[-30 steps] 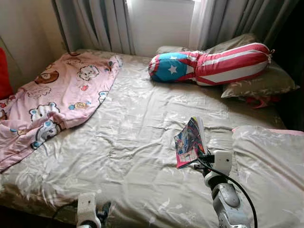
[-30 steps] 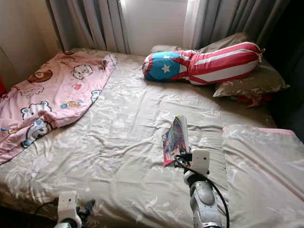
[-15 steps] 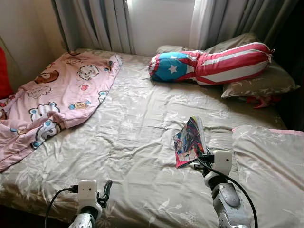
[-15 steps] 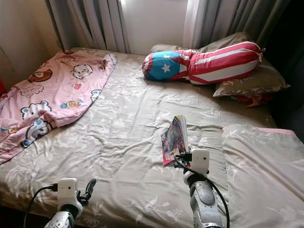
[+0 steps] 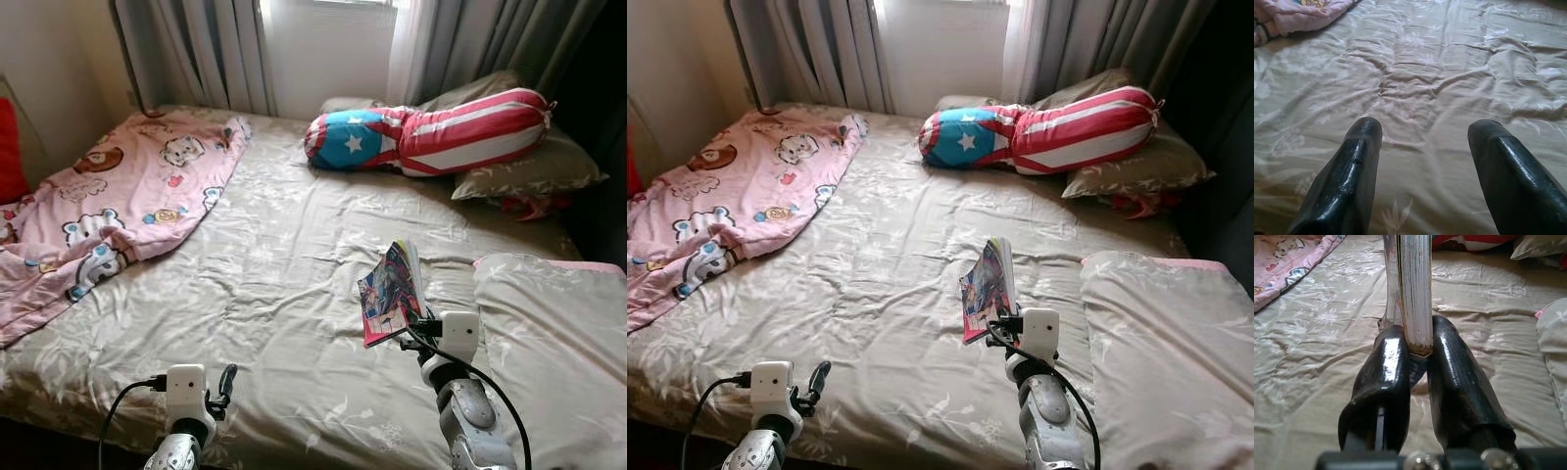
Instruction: Clean up the room
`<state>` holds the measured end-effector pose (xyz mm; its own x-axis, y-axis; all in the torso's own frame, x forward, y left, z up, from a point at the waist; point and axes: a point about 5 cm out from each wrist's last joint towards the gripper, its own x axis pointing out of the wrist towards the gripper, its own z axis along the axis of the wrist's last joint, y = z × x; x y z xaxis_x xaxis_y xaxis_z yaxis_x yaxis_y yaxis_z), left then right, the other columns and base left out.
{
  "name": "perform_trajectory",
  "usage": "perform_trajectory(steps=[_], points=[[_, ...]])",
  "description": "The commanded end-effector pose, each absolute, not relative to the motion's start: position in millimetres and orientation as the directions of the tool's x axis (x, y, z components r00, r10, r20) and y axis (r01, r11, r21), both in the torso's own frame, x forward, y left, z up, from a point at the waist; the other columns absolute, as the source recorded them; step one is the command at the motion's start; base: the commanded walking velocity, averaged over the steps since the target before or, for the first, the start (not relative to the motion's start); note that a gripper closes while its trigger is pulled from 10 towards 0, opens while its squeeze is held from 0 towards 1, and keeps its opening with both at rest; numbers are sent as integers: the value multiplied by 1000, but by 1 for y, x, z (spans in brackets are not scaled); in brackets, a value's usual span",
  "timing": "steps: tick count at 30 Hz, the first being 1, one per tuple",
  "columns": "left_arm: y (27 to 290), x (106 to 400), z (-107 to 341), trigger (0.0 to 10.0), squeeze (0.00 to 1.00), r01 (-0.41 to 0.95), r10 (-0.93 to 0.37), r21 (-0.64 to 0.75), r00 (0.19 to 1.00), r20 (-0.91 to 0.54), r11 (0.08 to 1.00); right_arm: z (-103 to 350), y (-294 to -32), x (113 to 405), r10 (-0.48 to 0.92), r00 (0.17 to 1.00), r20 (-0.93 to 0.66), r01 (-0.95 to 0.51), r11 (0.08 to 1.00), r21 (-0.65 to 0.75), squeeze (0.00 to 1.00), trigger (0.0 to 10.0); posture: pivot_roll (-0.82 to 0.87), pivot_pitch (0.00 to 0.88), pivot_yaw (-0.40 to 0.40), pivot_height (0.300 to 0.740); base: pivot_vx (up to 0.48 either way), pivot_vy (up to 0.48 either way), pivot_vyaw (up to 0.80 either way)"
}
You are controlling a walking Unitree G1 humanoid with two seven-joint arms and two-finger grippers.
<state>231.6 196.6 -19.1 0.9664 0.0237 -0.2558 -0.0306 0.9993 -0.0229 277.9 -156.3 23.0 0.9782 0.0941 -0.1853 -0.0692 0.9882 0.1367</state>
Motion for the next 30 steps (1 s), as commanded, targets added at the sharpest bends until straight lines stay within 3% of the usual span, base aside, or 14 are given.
perform_trajectory(steps=[1, 30], points=[[195, 230, -20, 10000, 0, -33, 21, -41, 966, -259, 999, 34, -157, 282, 89, 988, -124, -72, 989, 130, 0, 10000, -22, 8, -41, 675, 0, 0, 0], [195, 237, -15, 10000, 0, -22, 7, -57, 968, -253, 998, 30, -153, 283, 87, 984, -157, -66, 989, 133, 0, 10000, -16, 55, -35, 666, 0, 0, 0]])
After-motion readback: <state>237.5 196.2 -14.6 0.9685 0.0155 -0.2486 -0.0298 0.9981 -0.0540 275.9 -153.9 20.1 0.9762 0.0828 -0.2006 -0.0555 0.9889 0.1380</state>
